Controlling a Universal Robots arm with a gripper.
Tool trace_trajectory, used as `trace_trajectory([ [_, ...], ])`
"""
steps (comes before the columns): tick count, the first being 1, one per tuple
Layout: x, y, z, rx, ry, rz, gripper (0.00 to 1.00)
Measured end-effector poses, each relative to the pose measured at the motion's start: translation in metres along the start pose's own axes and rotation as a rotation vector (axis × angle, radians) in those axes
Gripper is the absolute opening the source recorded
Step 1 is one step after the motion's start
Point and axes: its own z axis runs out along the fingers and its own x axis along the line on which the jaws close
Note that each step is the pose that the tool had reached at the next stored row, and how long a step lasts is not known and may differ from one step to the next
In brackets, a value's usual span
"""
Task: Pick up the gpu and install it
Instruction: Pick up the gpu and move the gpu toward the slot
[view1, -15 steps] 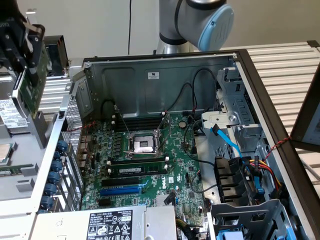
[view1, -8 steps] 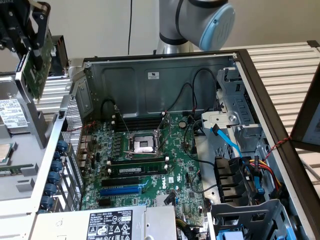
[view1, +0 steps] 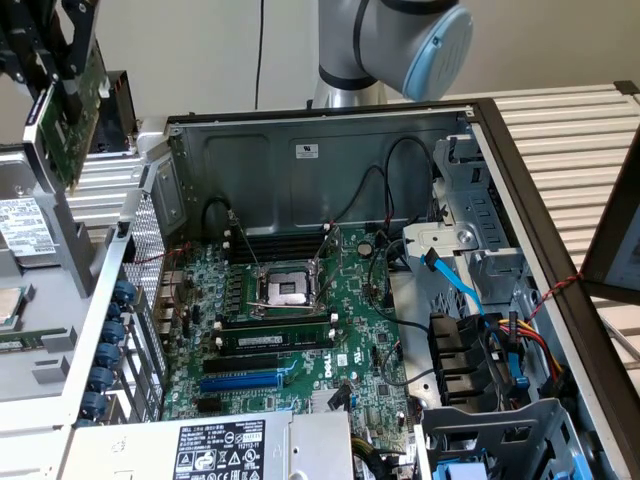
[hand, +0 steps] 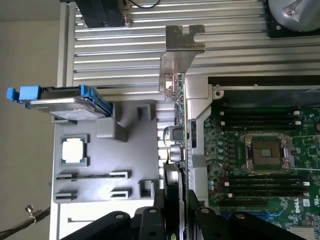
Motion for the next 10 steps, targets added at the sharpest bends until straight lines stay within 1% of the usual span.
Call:
trace_trajectory([
  [3, -0.010, -0.0054, -0.0050, 0.0000, 0.0033, 0.001, 0.27],
  [6, -0.022, -0.0100, -0.0063, 0.0001, 0.0057, 0.001, 0.27],
  [10, -0.039, -0.0157, -0.0076, 0.0005, 0.0106, 0.002, 0.27],
])
